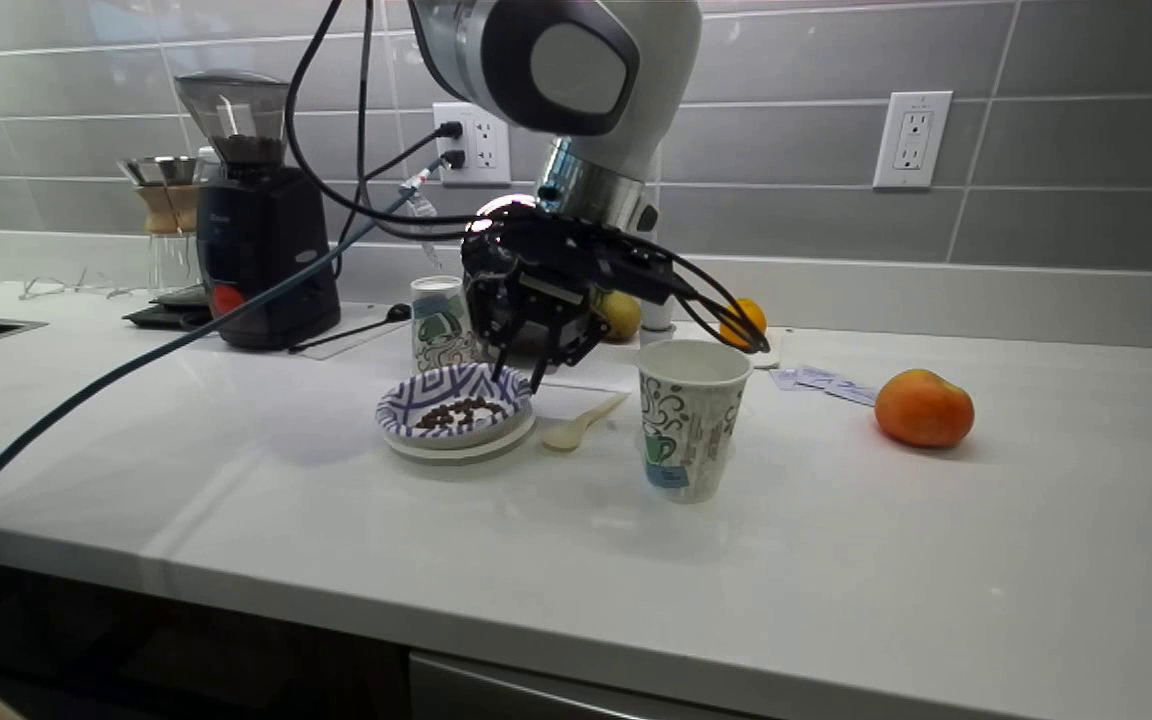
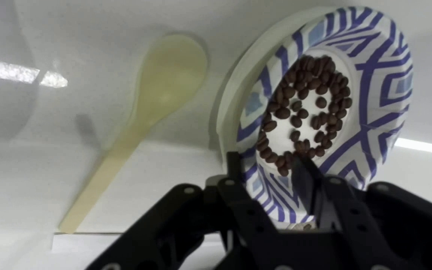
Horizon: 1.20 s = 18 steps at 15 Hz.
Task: Pour the contents on the plate onto the other plate
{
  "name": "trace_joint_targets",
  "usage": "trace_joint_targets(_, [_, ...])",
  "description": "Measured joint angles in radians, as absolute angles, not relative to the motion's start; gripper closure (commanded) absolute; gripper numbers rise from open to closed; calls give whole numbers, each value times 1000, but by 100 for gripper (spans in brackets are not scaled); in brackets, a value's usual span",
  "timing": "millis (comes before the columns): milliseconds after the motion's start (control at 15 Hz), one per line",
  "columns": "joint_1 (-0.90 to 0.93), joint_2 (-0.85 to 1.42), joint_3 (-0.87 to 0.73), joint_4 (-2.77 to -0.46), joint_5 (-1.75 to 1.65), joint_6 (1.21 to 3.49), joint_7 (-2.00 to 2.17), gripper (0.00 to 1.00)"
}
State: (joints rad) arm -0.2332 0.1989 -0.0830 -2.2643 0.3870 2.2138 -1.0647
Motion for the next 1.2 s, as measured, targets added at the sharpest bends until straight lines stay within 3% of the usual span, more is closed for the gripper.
trace_joint_targets(200, [-233,186,-85,-2276,387,2214,-1045,72])
trace_joint_targets(400, [-234,190,-88,-2278,387,2213,-1043,63])
trace_joint_targets(467, [-234,191,-89,-2278,387,2213,-1043,54])
trace_joint_targets(600, [-234,192,-92,-2278,387,2217,-1043,56])
trace_joint_targets(667, [-234,192,-93,-2278,387,2219,-1043,52])
trace_joint_targets(800, [-234,191,-93,-2278,387,2224,-1043,59])
trace_joint_targets(1200, [-234,193,-93,-2285,387,2224,-1043,62])
